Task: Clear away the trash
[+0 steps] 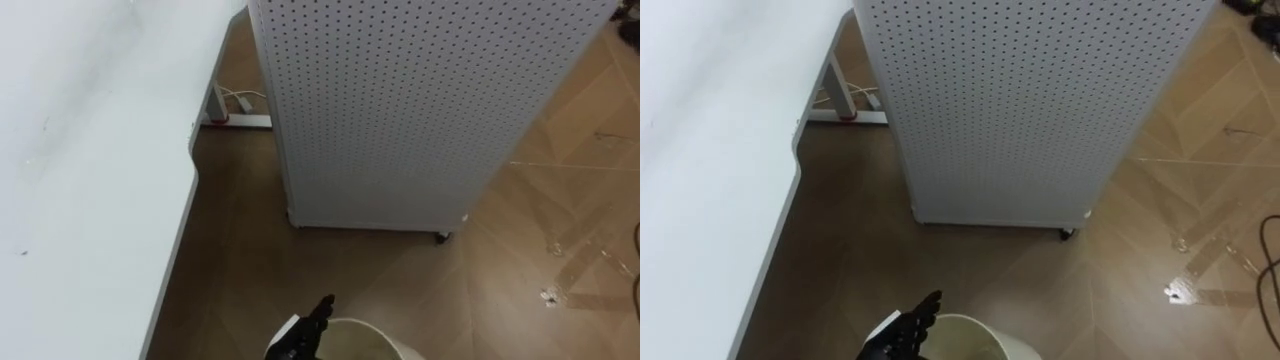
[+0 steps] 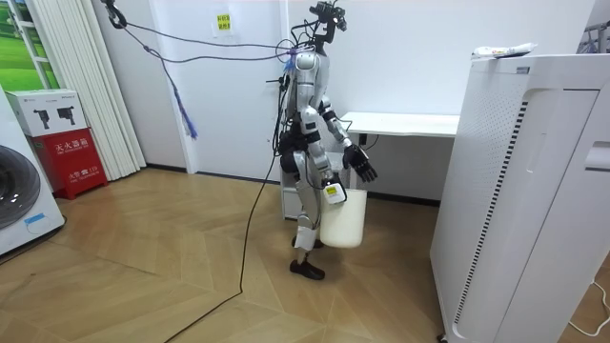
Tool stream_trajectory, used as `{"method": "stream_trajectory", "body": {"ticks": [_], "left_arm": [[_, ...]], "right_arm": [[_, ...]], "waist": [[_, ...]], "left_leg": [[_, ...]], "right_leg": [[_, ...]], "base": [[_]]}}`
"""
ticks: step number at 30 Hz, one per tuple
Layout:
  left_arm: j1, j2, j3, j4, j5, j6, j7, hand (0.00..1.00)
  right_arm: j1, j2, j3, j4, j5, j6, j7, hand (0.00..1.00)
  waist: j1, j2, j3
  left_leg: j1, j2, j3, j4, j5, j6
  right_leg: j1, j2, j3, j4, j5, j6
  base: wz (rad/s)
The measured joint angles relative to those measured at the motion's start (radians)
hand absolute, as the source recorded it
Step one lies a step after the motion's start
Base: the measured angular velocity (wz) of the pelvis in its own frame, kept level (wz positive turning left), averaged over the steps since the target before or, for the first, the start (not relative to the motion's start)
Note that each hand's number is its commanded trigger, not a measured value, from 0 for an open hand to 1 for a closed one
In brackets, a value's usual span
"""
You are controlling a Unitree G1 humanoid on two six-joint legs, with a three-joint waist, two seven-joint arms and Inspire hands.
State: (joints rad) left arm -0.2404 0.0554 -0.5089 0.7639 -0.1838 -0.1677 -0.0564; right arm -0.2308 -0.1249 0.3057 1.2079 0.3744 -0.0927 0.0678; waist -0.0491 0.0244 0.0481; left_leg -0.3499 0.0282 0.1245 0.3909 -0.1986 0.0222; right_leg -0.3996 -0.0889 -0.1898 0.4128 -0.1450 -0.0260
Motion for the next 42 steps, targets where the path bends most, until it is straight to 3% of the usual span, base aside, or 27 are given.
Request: {"method": "stream_trajectory", "body": {"ticks": [3, 5, 9, 12, 14, 16, 19, 21, 23, 27, 29, 32, 34, 36, 38, 39, 40, 41, 42], "left_arm": [[0.028, 0.016, 0.017, -0.099, 0.083, -0.013, 0.032, 0.0], [0.064, 0.035, 0.028, -0.236, 0.209, -0.037, 0.067, 0.0], [0.098, 0.069, 0.045, -0.383, 0.374, -0.067, 0.141, 0.0], [0.105, 0.094, 0.048, -0.463, 0.418, -0.091, 0.194, 0.0], [0.125, 0.124, 0.065, -0.534, 0.442, -0.108, 0.219, 0.0], [0.133, 0.132, 0.08, -0.57, 0.491, -0.115, 0.245, 0.0], [0.139, 0.155, 0.094, -0.622, 0.549, -0.115, 0.283, 0.0], [0.141, 0.16, 0.127, -0.641, 0.55, -0.123, 0.303, 0.0], [0.141, 0.16, 0.168, -0.653, 0.602, -0.124, 0.349, 0.0], [0.142, 0.18, 0.182, -0.698, 0.673, -0.124, 0.397, 0.0], [0.142, 0.199, 0.184, -0.741, 0.677, -0.128, 0.419, 0.0], [0.149, 0.204, 0.204, -0.778, 0.676, -0.145, 0.453, 0.0], [0.149, 0.204, 0.218, -0.786, 0.688, -0.16, 0.479, 0.0], [0.158, 0.205, 0.241, -0.784, 0.697, -0.161, 0.493, 0.0], [0.158, 0.205, 0.266, -0.784, 0.724, -0.166, 0.509, 0.0], [0.158, 0.205, 0.271, -0.784, 0.729, -0.173, 0.511, 0.0], [0.159, 0.205, 0.273, -0.784, 0.741, -0.182, 0.513, 0.0], [0.159, 0.205, 0.274, -0.784, 0.748, -0.194, 0.513, 0.0], [0.159, 0.205, 0.274, -0.784, 0.748, -0.2, 0.513, 0.0]], "right_arm": [[0.023, -0.006, -0.008, -0.002, -0.001, -0.02, 0.001, 1.0], [0.052, -0.027, -0.019, -0.009, 0.001, -0.027, 0.007, 1.0], [0.116, -0.051, -0.046, -0.048, 0.006, -0.036, 0.007, 1.0], [0.139, -0.064, -0.054, -0.072, 0.004, -0.05, 0.007, 1.0], [0.161, -0.068, -0.055, -0.1, 0.004, -0.051, 0.007, 1.0], [0.185, -0.069, -0.056, -0.126, -0.004, -0.052, 0.007, 1.0], [0.216, -0.071, -0.055, -0.132, -0.023, -0.053, 0.021, 1.0], [0.22, -0.071, -0.055, -0.132, -0.022, -0.053, 0.029, 1.0], [0.23, -0.068, -0.055, -0.132, -0.017, -0.052, 0.045, 1.0], [0.247, -0.071, -0.056, -0.132, -0.018, -0.049, 0.06, 1.0], [0.247, -0.073, -0.056, -0.138, -0.021, -0.05, 0.068, 1.0], [0.247, -0.073, -0.055, -0.133, -0.023, -0.05, 0.079, 1.0], [0.244, -0.072, -0.055, -0.133, -0.036, -0.05, 0.085, 1.0], [0.24, -0.071, -0.053, -0.128, -0.045, -0.05, 0.099, 1.0], [0.24, -0.076, -0.053, -0.127, -0.06, -0.05, 0.108, 1.0], [0.24, -0.079, -0.053, -0.127, -0.067, -0.05, 0.11, 1.0], [0.243, -0.082, -0.053, -0.123, -0.079, -0.05, 0.111, 1.0], [0.242, -0.087, -0.053, -0.123, -0.093, -0.049, 0.11, 1.0], [0.242, -0.09, -0.053, -0.124, -0.097, -0.049, 0.109, 1.0]], "waist": [[-0.006, 0.005, -0.0049], [-0.006, 0.014, -0.0119], [-0.014, 0.018, -0.0169], [-0.029, 0.017, -0.0197], [-0.033, 0.009, -0.0255], [-0.034, -0.003, -0.0314], [-0.023, -0.015, -0.033], [-0.008, -0.016, -0.033], [-0.005, -0.017, -0.0351], [-0.007, -0.022, -0.0425], [-0.003, -0.021, -0.0428], [0.0, -0.017, -0.0428], [0.016, -0.021, -0.0401], [0.03, -0.022, -0.0384], [0.03, -0.012, -0.0319], [0.029, -0.006, -0.0279], [0.03, 0.005, -0.0269], [0.032, -0.003, -0.0218], [0.031, -0.004, -0.0223]], "left_leg": [[0.04, -0.004, 0.0, -0.025, 0.0, 0.0], [0.075, -0.007, 0.002, -0.046, 0.0, 0.0], [0.152, -0.022, 0.002, -0.073, 0.001, 0.002], [0.18, -0.024, 0.004, -0.09, 0.003, 0.004], [0.215, -0.024, 0.014, -0.107, 0.003, 0.004], [0.243, -0.024, 0.026, -0.12, 0.003, 0.004], [0.311, -0.023, 0.071, -0.14, 0.001, 0.005], [0.347, -0.015, 0.104, -0.152, -0.007, 0.003], [0.387, 0.002, 0.131, -0.156, -0.033, -0.003], [0.422, 0.017, 0.152, -0.158, -0.046, -0.011], [0.427, 0.024, 0.165, -0.159, -0.048, -0.015], [0.453, 0.044, 0.188, -0.152, -0.055, -0.027], [0.447, 0.057, 0.207, -0.106, -0.062, -0.039], [0.424, 0.083, 0.215, 0.008, -0.076, -0.057], [0.348, 0.136, 0.182, 0.255, -0.077, -0.059], [0.328, 0.146, 0.161, 0.316, -0.073, -0.059], [0.278, 0.17, 0.114, 0.434, -0.044, -0.06], [0.226, 0.175, 0.068, 0.534, 0.012, -0.057], [0.204, 0.171, 0.048, 0.567, 0.026, -0.057]], "right_leg": [[0.037, 0.0, 0.0, -0.008, -0.003, 0.003], [0.064, -0.001, 0.004, -0.018, -0.005, 0.008], [0.127, -0.012, -0.001, -0.023, -0.021, 0.016], [0.149, -0.016, -0.001, -0.031, -0.026, 0.02], [0.176, -0.014, 0.003, -0.037, -0.029, 0.024], [0.194, -0.009, 0.011, -0.043, -0.03, 0.026], [0.234, 0.004, 0.037, -0.061, -0.031, 0.028], [0.247, 0.005, 0.032, -0.06, -0.031, 0.028], [0.269, 0.007, -0.001, -0.056, -0.03, 0.026], [0.297, 0.02, -0.006, -0.073, -0.025, 0.022], [0.299, 0.027, -0.006, -0.078, -0.022, 0.018], [0.321, 0.042, -0.013, -0.084, -0.023, 0.01], [0.317, 0.043, -0.031, -0.066, -0.03, -0.002], [0.322, 0.042, -0.069, -0.049, -0.045, -0.024], [0.336, 0.052, -0.065, -0.018, -0.081, -0.047], [0.341, 0.062, -0.06, -0.007, -0.09, -0.053], [0.35, 0.083, -0.046, 0.015, -0.112, -0.066], [0.356, 0.093, -0.025, 0.042, -0.132, -0.076], [0.356, 0.095, -0.017, 0.054, -0.142, -0.081]], "base": [[0.0], [0.0], [-0.01], [0.0], [-0.13], [-0.16], [-0.37], [-0.67], [-0.55], [-0.21], [-0.21], [-0.24], [-0.41], [-0.59], [-0.52], [-0.45], [-0.4], [-0.39], [-0.26]]}}
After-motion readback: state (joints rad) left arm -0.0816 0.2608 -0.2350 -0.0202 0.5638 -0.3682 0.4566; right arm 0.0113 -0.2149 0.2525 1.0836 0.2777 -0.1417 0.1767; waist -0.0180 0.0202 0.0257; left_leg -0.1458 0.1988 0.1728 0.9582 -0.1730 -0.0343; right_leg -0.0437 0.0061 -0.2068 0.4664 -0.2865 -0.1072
